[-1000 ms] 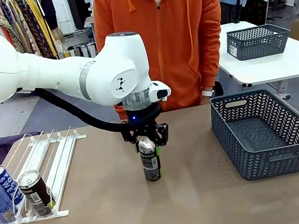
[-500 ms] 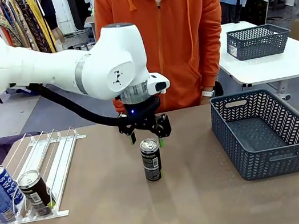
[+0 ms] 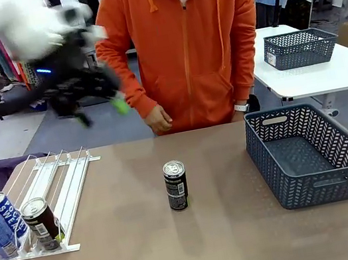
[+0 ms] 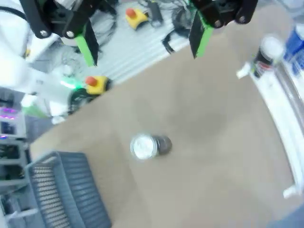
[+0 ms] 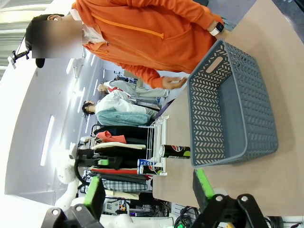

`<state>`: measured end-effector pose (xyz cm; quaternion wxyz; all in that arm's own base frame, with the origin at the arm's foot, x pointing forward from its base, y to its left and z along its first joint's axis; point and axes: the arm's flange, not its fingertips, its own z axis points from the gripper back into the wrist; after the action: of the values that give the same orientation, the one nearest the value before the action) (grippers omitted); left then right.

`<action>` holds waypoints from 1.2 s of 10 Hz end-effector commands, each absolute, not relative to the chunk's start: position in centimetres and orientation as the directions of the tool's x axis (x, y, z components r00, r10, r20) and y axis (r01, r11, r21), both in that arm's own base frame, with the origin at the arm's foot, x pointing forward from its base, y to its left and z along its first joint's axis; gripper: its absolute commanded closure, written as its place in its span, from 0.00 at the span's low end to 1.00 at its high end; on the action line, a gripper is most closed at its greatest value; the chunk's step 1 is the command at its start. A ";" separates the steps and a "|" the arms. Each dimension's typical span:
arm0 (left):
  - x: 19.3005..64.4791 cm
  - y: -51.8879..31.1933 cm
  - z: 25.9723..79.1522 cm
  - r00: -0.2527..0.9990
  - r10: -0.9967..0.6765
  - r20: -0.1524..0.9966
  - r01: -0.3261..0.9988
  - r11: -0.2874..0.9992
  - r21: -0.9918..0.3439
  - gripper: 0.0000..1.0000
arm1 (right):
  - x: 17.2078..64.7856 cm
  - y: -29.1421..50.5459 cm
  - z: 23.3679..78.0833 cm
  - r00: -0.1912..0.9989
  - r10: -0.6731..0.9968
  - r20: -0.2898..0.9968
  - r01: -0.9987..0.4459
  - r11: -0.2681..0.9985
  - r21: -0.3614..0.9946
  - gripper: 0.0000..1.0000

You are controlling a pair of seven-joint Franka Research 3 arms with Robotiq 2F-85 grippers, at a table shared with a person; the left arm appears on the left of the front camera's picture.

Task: Retrieve and store the cans from the dispenser.
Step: Pick up one can from the Automatic Can Dispenser and place it in the middle of the table.

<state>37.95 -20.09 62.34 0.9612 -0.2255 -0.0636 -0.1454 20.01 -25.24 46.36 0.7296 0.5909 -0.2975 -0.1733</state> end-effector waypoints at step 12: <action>19.4 17.8 50.8 0.960 0.266 0.087 0.020 0.246 -0.969 0.00 | 20.2 -25.3 46.7 0.751 -0.608 0.258 -0.135 0.242 0.961 0.00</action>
<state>19.94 18.82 49.81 0.7786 -0.6124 -0.1069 0.0858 19.99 -25.26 46.36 0.7297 0.5906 -0.2978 -0.1731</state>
